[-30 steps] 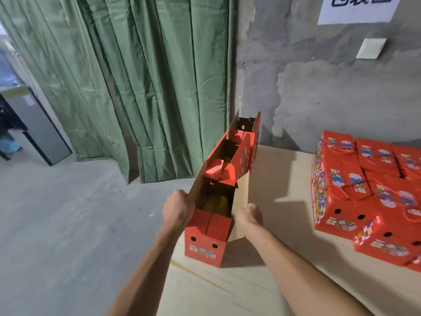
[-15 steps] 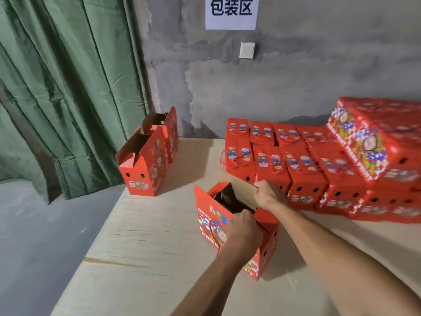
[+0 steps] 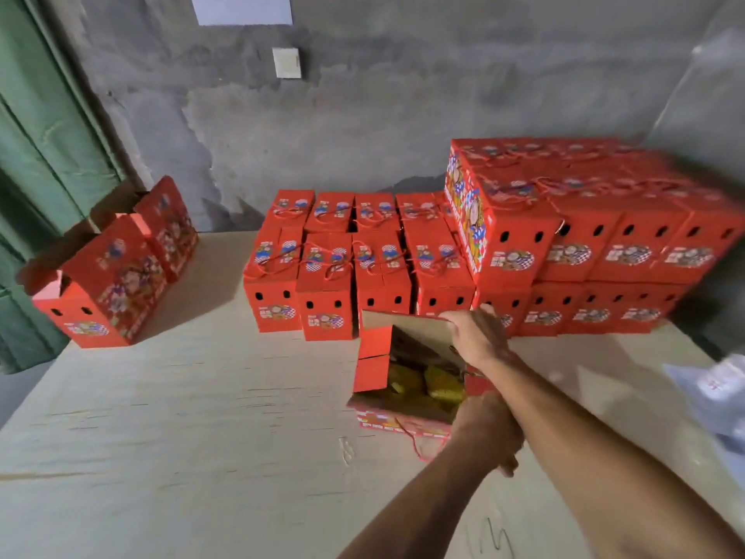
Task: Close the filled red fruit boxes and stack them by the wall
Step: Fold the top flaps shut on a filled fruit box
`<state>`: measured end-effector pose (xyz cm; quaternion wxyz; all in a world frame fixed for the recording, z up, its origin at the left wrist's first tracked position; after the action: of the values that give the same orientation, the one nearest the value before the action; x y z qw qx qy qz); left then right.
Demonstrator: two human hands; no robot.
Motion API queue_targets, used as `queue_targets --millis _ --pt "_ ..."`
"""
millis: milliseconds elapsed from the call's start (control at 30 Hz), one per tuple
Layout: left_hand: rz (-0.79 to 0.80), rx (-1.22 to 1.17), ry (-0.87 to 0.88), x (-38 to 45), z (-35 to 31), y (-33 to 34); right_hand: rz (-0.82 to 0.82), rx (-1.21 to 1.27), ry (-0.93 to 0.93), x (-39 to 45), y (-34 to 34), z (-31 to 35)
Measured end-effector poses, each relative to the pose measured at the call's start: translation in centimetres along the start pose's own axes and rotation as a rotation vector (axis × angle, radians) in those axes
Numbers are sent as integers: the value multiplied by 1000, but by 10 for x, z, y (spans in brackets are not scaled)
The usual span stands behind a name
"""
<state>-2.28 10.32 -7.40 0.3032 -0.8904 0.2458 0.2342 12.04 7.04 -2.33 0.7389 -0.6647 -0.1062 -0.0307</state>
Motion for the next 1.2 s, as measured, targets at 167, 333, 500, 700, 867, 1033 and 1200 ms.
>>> queue_targets --millis 167,333,500,700,867,1033,1200 --pt "55 117 -72 33 8 28 -139 31 -93 -3 10 2" --pt "-182 -6 42 48 32 -33 -173 462 93 -11 19 12" --pt "-158 -437 -100 48 74 -66 215 898 379 -23 80 19" --pt "-174 -713 -168 58 97 -101 142 368 148 -54 87 0" --pt "-784 46 259 37 81 -141 -411 208 283 -59 41 -35" --pt "-997 18 406 28 100 -174 -167 203 368 -42 70 -66" --pt "-749 -61 388 75 125 -190 -111 267 354 -29 91 -77"
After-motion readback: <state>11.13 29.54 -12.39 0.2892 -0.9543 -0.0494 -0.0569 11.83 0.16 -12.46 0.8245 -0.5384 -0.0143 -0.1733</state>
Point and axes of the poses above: each hand's wrist, its own x-axis towards the middle knuckle, its own y-axis out of the palm, z = x × y, the point moved 9 cm from there along x, towards the middle knuckle, and after that the axes turned 8 degrees about -x, right-handed, at the moved point
